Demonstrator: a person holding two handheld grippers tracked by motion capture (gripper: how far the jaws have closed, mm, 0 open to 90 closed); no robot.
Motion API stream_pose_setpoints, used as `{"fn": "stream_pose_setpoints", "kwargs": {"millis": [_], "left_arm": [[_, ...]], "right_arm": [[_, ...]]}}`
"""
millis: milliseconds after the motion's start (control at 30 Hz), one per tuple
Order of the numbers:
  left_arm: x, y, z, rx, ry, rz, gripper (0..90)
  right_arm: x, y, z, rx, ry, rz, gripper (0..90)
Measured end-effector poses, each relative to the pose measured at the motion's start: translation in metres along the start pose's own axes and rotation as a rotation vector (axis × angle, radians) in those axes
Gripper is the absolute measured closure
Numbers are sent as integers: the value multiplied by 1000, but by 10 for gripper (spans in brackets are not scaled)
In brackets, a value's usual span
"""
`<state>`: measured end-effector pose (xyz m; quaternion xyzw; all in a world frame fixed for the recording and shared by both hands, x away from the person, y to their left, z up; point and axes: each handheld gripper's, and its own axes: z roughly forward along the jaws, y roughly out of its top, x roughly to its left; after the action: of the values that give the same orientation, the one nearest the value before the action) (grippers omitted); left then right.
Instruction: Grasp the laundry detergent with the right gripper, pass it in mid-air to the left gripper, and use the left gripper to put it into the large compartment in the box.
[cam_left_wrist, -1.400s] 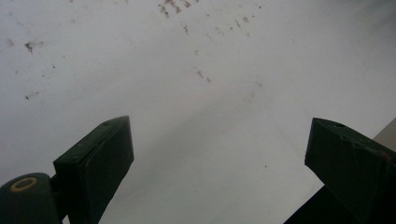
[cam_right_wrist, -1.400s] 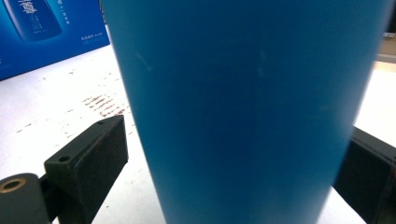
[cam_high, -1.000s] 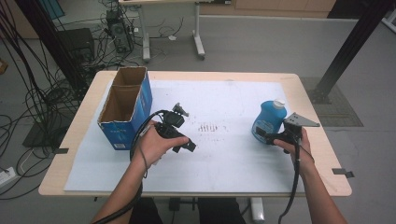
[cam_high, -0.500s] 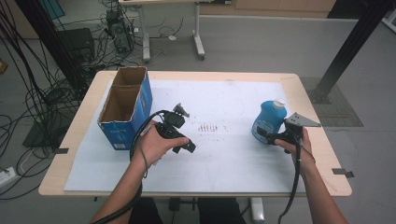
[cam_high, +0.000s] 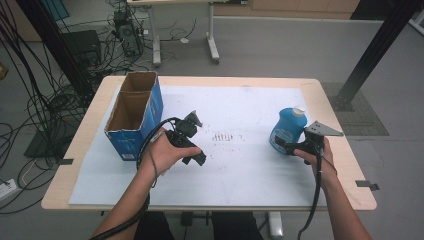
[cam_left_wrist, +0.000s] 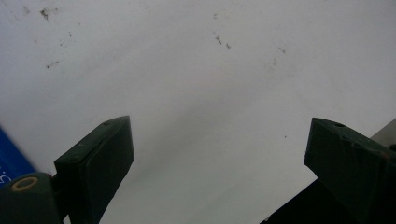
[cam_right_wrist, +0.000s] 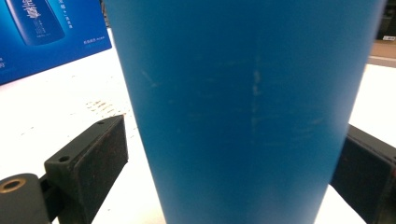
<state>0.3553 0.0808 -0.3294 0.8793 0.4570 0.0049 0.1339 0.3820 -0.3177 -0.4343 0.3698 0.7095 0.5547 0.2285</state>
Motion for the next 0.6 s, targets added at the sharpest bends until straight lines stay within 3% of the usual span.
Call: {"fn": "stream_pose_setpoints", "kwargs": {"millis": [600], "left_arm": [[0,1,-1,19,5,7,91]], "right_arm": [[0,0,0,-5,-2,1,52]]}}
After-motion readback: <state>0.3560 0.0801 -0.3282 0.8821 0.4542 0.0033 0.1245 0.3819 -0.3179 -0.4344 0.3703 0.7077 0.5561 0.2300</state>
